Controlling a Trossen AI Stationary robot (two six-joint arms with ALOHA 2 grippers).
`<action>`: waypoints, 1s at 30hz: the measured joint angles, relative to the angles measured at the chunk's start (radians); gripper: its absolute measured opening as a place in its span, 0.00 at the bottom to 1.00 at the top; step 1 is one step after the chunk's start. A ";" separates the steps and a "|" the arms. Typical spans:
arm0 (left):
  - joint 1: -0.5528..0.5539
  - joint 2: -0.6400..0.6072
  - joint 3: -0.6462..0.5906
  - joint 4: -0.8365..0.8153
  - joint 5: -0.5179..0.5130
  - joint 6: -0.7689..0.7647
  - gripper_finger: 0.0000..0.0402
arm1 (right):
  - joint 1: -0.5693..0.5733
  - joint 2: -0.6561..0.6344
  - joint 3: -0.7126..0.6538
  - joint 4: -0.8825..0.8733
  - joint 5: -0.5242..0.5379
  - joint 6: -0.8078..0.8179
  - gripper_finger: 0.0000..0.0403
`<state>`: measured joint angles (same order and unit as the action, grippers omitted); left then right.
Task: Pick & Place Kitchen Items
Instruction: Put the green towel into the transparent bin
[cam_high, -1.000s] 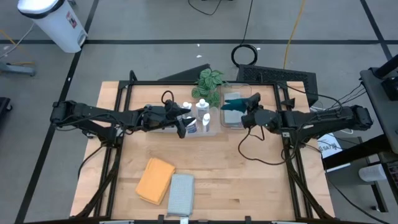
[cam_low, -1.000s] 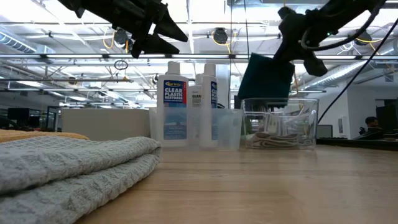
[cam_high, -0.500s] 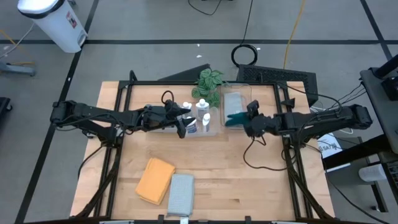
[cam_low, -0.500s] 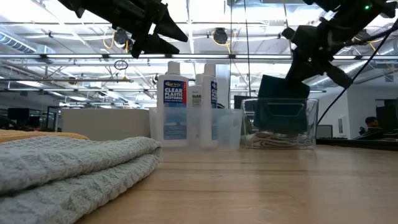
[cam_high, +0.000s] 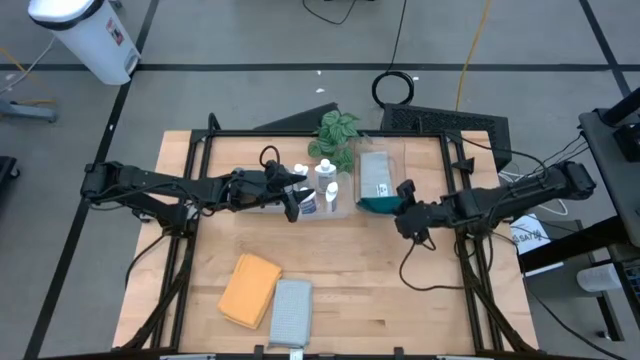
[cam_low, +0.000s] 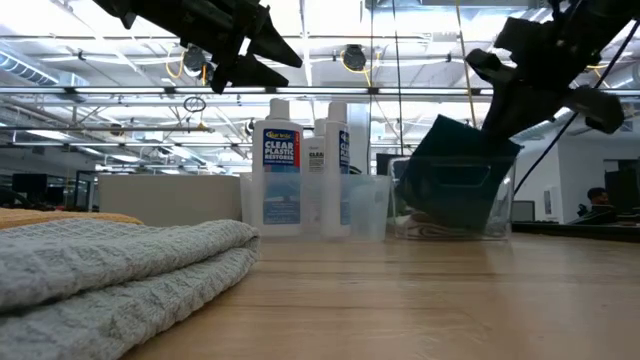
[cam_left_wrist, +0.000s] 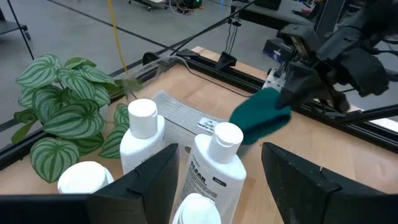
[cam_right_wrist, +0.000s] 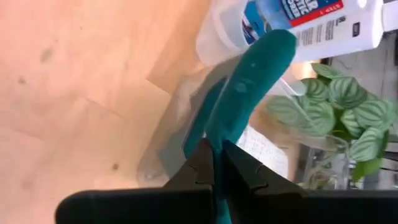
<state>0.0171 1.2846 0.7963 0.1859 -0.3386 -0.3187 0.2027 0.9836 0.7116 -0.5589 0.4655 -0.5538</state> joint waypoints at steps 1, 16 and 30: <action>0.000 0.000 0.000 0.000 0.000 0.000 0.58 | 0.011 0.000 0.000 -0.002 -0.003 0.021 0.00; 0.000 0.000 0.000 0.000 0.000 0.000 0.58 | 0.108 -0.002 0.003 -0.115 -0.162 0.327 0.00; 0.000 0.000 0.000 0.000 0.000 0.000 0.58 | 0.130 0.000 0.001 -0.122 -0.093 0.308 0.00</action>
<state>0.0173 1.2846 0.7963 0.1860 -0.3389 -0.3187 0.3332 0.9833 0.7124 -0.6811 0.3721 -0.2454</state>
